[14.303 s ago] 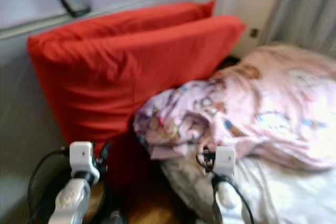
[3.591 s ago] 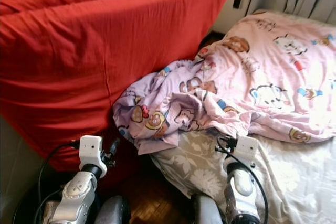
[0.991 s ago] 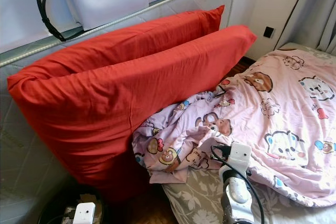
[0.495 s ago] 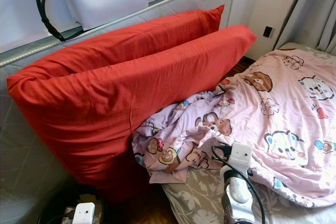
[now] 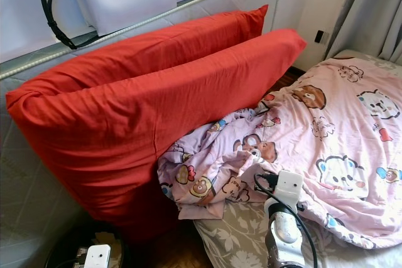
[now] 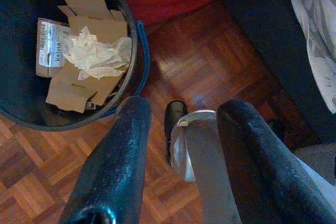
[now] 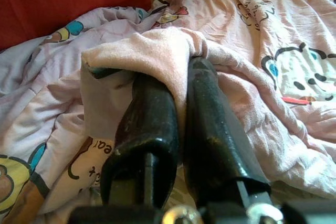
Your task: Clean up the room
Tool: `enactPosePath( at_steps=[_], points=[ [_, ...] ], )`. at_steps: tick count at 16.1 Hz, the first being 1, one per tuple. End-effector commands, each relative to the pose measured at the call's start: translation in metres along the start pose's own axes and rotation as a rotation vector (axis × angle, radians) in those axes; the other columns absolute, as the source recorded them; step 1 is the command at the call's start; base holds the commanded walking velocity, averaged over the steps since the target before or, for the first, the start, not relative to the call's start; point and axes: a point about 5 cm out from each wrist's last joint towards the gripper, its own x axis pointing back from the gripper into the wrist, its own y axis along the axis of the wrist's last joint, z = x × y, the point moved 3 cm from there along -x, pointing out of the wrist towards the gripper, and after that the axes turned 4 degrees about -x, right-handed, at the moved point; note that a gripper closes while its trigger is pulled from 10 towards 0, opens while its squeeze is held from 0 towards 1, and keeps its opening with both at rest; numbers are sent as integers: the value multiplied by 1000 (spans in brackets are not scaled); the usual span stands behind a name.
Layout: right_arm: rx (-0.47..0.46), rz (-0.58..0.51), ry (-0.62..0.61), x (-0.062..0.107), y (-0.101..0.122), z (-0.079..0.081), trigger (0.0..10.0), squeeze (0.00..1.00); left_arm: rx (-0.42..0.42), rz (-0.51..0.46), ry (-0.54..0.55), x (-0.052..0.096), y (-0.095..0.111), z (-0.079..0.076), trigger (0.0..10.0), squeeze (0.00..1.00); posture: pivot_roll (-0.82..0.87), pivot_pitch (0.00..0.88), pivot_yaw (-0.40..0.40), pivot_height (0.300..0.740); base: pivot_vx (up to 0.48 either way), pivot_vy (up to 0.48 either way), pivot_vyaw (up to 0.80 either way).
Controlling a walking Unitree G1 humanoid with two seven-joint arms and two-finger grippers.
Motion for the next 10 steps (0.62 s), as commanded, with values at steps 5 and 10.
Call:
enactPosePath(
  at_steps=[5, 10],
  points=[
    [5, -25, -11, -1, 5, -2, 10000, 0, -18, 21, 0, 2, -6, 3, 10000, 0, -3, 33, 37, 740, 0, 0, 0],
    [6, -29, -17, -1, 5, -2, 10000, 0, -20, 20, -3, 1, -5, 1, 10000, 0, -3, 34, 36, 740, -48, 0, 0]
  ],
)
